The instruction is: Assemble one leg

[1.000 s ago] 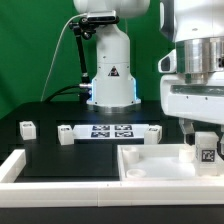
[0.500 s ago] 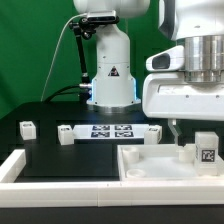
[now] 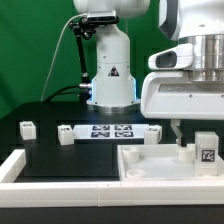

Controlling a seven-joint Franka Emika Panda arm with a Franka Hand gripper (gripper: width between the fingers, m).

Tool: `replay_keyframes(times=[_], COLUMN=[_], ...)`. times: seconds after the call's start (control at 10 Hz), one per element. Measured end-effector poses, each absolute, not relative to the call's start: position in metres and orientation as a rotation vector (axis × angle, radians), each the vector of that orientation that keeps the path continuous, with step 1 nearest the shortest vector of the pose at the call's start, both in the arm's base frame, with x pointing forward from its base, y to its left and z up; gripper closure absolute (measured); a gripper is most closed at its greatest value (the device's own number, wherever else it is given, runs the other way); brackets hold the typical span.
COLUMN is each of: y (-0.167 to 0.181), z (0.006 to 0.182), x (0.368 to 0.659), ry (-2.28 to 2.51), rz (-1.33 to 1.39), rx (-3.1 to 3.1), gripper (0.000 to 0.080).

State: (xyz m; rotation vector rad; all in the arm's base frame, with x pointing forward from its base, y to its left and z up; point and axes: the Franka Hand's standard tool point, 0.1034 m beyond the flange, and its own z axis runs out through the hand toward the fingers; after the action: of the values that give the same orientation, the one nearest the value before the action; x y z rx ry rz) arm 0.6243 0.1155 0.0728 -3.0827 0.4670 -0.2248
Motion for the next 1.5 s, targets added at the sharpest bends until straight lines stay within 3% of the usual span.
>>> replay_keyframes(times=[0.1, 0.2, 0.7, 1.1, 1.3, 1.4, 1.5], y=[0.115, 0.113, 0.096, 0.090, 0.090, 0.090, 0.090], z=[0.073, 0.073, 0.073, 0.073, 0.073, 0.073, 0.073], x=[0.624, 0.625, 0.624, 0.624, 0.624, 0.624, 0.624], ry=[0.487, 0.492, 0.877, 0.912, 0.912, 0.912, 0.912], rz=[-0.225, -0.226, -0.234, -0.236, -0.237, -0.237, -0.237], rx=[-3.079, -3.080, -3.000, -2.995, -2.995, -2.995, -2.995], gripper=[0.0341, 0.0502, 0.0503, 0.0502, 0.0278, 0.0278, 0.0177])
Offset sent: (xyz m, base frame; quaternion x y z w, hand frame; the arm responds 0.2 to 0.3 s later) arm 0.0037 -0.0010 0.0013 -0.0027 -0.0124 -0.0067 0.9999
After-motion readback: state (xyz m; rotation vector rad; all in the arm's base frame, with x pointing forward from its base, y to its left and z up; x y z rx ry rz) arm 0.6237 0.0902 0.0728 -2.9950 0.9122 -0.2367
